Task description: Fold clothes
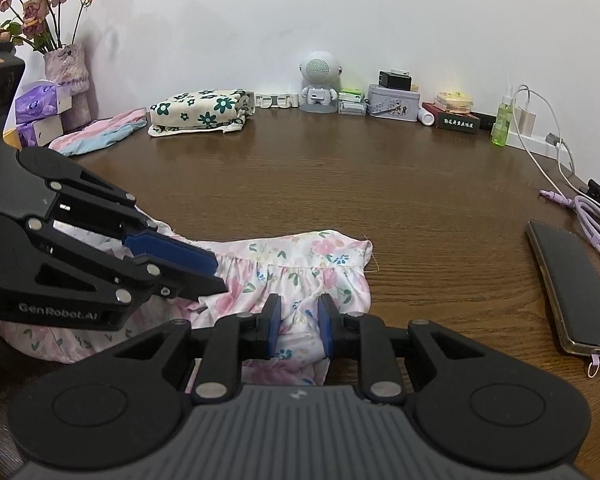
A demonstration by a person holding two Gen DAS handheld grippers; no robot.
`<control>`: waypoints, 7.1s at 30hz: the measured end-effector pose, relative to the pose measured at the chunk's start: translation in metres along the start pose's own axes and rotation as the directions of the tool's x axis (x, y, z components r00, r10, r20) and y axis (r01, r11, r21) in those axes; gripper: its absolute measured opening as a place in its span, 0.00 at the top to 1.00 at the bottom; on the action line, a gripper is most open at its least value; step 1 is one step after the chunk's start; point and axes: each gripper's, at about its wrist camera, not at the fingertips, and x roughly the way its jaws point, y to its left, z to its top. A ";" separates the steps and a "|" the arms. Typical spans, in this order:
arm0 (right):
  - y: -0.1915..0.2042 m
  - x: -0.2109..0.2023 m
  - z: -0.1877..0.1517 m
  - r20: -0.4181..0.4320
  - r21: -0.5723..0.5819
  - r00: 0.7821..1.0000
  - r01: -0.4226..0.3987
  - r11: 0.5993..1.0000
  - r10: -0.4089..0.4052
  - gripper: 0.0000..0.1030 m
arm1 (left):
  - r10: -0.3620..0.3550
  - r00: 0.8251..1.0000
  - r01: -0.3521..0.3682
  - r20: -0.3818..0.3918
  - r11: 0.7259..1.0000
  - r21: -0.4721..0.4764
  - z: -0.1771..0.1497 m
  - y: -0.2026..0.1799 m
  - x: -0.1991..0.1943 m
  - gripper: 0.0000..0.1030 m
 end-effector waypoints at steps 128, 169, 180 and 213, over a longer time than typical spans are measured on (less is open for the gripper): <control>0.177 -0.080 0.061 0.130 -0.075 0.989 -0.067 0.995 0.077 0.69 | 0.020 1.000 -0.018 0.013 0.991 -0.136 -0.120 0.108 -0.165 0.76; 0.082 -0.043 0.004 0.133 0.121 0.954 -0.286 0.951 0.270 0.77 | -0.137 0.991 0.131 0.014 0.905 -0.406 -0.093 0.075 -0.147 0.66; 0.062 0.016 0.058 0.073 0.171 0.965 -0.262 0.950 0.253 0.74 | -0.033 0.998 0.057 0.049 0.767 -0.639 -0.050 0.128 -0.117 0.63; 0.174 -0.035 0.011 -0.074 -0.050 0.923 -0.382 0.923 0.378 0.75 | 0.045 0.999 -0.046 -0.011 0.973 -0.227 -0.108 0.070 -0.178 0.57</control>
